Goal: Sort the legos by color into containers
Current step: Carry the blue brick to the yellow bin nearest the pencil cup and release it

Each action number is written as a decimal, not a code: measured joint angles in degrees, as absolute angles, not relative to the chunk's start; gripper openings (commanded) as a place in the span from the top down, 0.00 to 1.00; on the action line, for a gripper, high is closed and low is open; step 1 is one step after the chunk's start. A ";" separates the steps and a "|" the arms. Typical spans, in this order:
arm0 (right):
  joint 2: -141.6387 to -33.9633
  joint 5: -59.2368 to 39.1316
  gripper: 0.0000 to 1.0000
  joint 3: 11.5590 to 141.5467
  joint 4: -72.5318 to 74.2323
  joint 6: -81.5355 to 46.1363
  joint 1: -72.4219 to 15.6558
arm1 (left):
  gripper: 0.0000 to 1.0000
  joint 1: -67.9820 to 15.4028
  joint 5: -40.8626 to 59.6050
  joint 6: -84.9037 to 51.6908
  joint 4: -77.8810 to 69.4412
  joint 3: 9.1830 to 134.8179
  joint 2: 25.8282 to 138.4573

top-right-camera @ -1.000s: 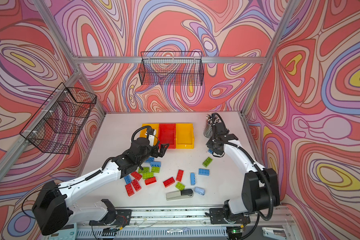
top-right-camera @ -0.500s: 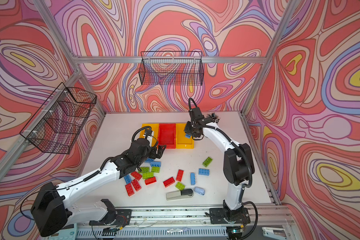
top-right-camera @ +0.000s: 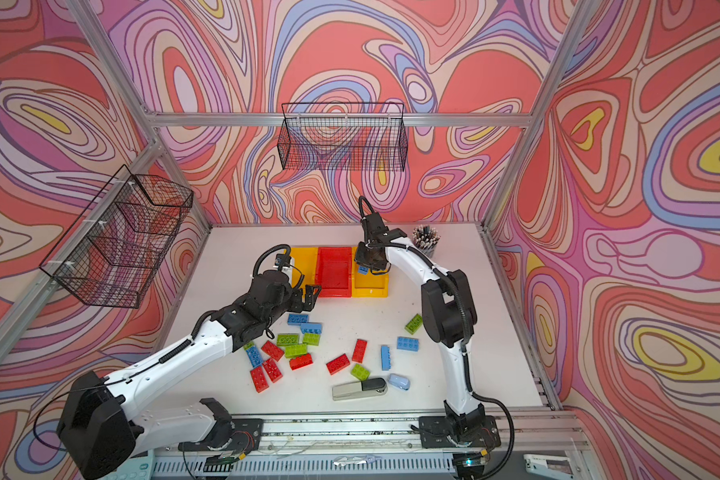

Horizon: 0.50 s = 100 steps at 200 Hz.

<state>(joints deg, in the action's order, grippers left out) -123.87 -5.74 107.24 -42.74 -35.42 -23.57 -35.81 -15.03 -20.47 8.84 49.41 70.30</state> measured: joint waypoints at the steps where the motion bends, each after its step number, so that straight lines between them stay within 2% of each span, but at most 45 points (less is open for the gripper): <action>1: -124.07 -5.74 0.68 107.42 -42.83 -35.38 -23.57 | 0.00 -35.81 -15.03 -20.47 8.82 49.41 70.30; 72: -131.70 -3.46 0.66 115.28 -47.03 -32.49 -23.59 | 0.00 -35.14 -15.00 -20.45 9.04 49.82 70.39; 100: -132.92 -2.96 0.53 115.94 -47.88 -31.83 -23.59 | 0.00 -35.14 -15.00 -20.49 9.23 49.95 70.39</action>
